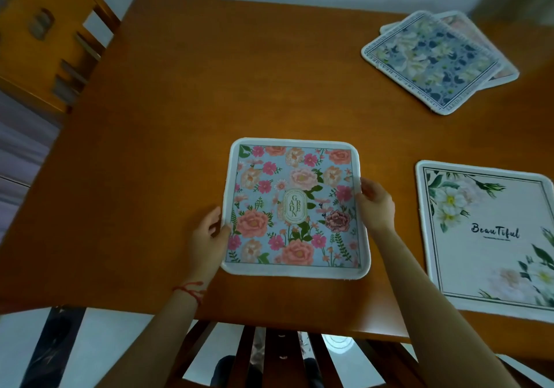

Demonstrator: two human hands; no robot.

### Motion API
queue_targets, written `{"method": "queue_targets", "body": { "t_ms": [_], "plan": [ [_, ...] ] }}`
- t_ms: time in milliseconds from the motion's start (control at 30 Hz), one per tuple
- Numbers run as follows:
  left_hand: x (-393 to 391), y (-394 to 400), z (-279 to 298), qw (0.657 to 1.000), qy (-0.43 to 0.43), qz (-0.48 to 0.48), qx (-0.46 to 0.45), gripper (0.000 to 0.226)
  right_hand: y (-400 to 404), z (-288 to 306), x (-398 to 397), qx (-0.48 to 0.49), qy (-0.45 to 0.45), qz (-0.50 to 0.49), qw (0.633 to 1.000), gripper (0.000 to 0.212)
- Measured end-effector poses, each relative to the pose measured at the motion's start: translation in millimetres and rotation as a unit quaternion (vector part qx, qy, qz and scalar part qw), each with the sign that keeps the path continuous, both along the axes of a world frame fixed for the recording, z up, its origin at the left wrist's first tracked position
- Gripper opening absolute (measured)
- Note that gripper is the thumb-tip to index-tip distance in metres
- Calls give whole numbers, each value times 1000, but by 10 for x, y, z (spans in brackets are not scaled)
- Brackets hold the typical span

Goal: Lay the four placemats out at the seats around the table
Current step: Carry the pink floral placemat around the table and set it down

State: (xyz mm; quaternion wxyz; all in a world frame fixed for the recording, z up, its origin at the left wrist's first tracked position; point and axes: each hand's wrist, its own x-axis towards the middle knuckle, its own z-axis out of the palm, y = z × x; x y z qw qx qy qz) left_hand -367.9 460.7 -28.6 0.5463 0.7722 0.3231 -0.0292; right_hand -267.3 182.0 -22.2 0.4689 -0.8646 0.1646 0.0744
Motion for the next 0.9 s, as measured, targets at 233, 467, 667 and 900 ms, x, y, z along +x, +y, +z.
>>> {"method": "queue_targets", "body": {
  "t_ms": [233,467,667,900],
  "plan": [
    [130,-11,32,999,-11,-48,-16,47,-29,-154,-487,9,-13,-41,999,33],
    [18,-33,4,998,-4,-52,-29,47,-26,-77,-745,15,-40,-65,997,21],
    [-79,-63,-5,998,-7,-50,-27,48,-45,-77,-839,26,-41,-70,996,25],
    [-14,-71,21,998,-3,-52,-44,50,-47,3,-813,60,-29,-67,996,29]
  ]
}}
